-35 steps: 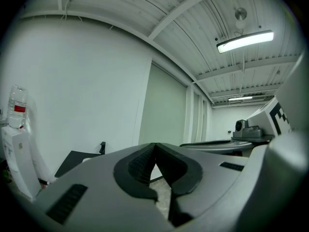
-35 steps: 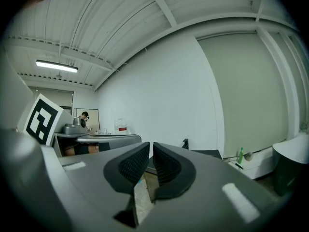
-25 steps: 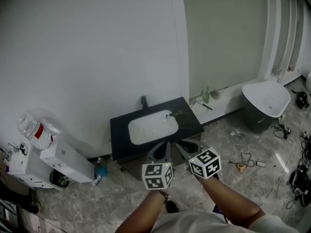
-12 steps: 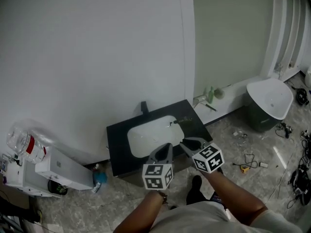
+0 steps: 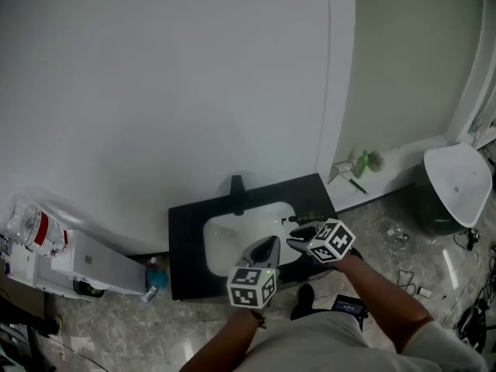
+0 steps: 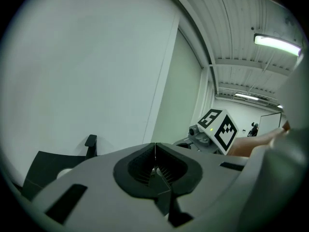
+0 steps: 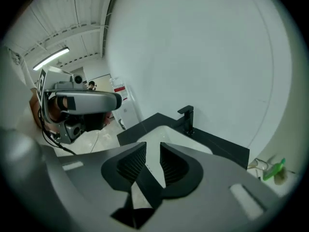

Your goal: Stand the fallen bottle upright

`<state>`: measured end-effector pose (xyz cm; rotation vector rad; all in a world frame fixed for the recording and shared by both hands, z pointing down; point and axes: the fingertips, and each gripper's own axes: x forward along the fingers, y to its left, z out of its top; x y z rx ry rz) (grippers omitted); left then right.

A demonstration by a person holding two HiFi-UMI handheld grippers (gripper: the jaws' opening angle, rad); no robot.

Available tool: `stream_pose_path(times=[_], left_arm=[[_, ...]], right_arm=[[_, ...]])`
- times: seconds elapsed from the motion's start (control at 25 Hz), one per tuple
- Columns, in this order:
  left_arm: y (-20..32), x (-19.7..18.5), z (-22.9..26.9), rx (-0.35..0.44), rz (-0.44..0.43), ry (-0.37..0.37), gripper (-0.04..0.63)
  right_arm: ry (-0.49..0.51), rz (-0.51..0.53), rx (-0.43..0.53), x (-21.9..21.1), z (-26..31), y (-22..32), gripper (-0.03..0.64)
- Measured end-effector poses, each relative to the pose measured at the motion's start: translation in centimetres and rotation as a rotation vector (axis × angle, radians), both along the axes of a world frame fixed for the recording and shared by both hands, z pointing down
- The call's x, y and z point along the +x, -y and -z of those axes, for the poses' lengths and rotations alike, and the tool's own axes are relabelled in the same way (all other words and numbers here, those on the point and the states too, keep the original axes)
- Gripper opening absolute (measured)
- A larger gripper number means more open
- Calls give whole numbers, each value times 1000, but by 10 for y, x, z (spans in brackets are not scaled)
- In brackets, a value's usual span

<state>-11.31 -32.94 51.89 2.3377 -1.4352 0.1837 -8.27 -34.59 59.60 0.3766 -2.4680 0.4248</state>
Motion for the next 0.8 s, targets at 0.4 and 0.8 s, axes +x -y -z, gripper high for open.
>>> stream_pose_path(times=[0.4,0.8], left_arm=[[129,-16,-36,-98,204,22,9],[172,-45,-77,-186,251,20,9]], right_arm=[[-269,435,-51,-7,-104,134,86],[-544,690,-130,-17,-217,174,109]])
